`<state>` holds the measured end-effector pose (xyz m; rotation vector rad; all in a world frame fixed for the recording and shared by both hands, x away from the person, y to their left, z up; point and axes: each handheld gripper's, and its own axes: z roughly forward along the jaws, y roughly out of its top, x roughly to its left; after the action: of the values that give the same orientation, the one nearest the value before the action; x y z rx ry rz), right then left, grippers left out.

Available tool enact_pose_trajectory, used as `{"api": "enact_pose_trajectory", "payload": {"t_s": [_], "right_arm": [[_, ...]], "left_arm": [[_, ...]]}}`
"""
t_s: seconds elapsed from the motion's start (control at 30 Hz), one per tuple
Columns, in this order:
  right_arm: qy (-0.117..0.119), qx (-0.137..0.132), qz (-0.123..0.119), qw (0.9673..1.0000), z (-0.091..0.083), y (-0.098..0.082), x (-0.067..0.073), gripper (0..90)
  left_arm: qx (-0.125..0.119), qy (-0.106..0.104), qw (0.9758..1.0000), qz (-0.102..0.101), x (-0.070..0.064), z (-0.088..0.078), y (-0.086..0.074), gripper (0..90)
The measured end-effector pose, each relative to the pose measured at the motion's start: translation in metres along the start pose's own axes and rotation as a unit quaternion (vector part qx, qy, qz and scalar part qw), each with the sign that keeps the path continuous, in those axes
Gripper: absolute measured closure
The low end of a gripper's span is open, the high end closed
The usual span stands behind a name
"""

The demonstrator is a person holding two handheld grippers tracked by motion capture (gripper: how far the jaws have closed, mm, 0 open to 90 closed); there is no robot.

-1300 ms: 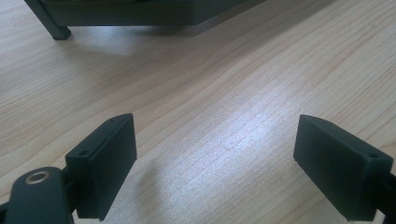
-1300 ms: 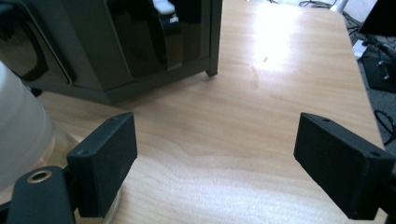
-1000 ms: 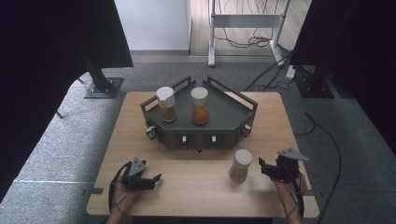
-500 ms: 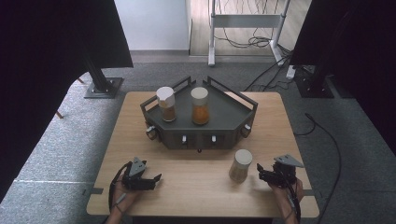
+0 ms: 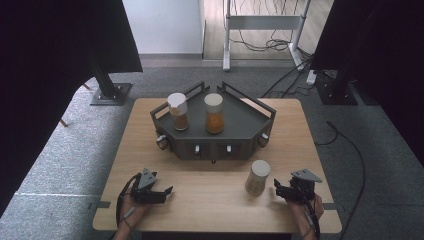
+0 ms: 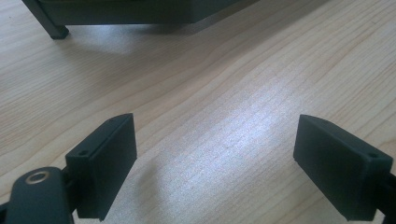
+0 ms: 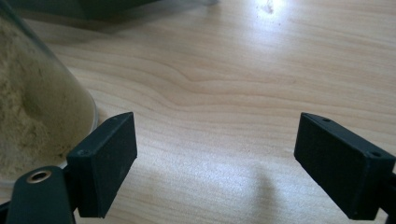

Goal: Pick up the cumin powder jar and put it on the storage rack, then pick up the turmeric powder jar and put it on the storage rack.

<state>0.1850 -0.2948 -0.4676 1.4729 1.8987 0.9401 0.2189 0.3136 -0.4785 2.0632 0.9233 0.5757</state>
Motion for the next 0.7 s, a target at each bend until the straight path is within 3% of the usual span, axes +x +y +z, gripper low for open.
{"api": "enact_pose_trajectory", "payload": {"t_s": [0.7], "right_arm": [[0.0, 0.007, 0.0, 1.0, 0.0012, -0.0021, 0.0009, 11.9]], "left_arm": [[0.004, 0.001, 1.0, 0.009, -0.0004, 0.0005, 0.0015, 13.5]]}}
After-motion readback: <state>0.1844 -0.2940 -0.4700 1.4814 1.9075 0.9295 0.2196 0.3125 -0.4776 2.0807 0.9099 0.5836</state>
